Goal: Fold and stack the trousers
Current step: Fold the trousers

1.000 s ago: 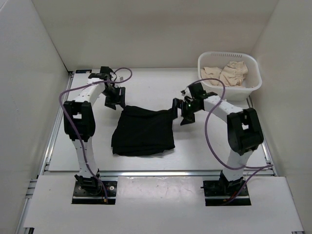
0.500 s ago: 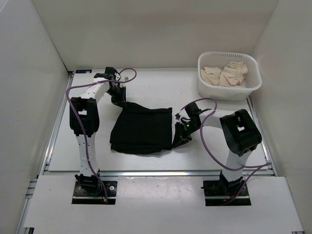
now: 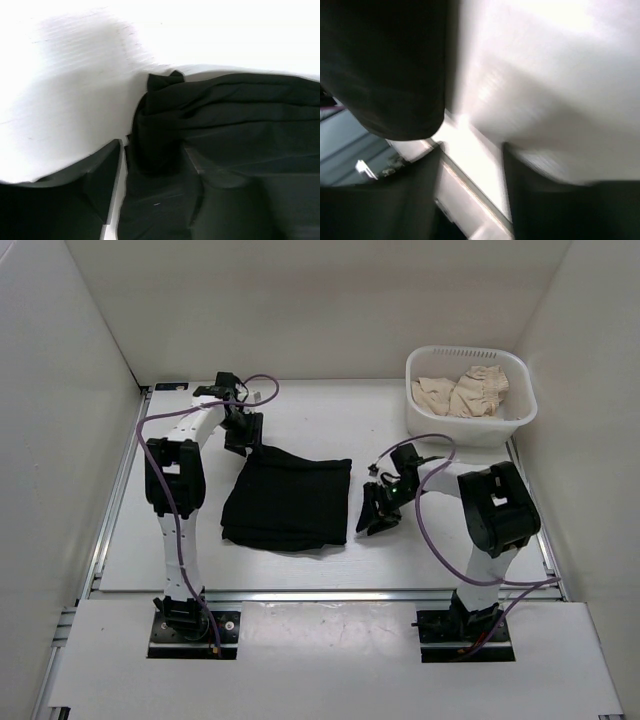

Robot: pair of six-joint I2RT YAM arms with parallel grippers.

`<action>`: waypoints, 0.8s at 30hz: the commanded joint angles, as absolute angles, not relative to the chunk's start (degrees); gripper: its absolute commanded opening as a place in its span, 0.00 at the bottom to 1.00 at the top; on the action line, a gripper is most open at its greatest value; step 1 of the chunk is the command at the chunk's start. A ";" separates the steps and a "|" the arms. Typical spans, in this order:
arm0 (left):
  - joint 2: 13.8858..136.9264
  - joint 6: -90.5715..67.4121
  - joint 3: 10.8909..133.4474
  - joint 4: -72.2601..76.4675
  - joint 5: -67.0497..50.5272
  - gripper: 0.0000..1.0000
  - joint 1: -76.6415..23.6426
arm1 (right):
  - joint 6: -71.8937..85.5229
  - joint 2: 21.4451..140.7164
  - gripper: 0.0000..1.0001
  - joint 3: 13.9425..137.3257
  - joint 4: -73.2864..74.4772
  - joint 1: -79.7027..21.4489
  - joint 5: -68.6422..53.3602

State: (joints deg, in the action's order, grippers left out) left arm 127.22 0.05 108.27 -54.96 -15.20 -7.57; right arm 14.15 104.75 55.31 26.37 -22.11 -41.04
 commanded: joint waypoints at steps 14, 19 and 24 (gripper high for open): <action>101.80 0.00 99.27 -54.40 2.54 1.00 13.23 | 10.28 89.83 0.99 75.59 48.60 -5.12 -15.50; 89.41 0.00 85.98 -54.40 5.27 1.00 25.21 | 12.04 84.30 0.99 78.48 50.27 0.52 -6.26; 76.39 0.00 69.04 -49.58 8.79 1.00 30.93 | 12.57 81.83 0.99 79.98 49.14 2.37 -3.60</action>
State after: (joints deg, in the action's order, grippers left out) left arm 80.27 -0.05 76.14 -50.87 6.74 30.79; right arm 11.81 84.18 77.60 48.56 2.46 -7.46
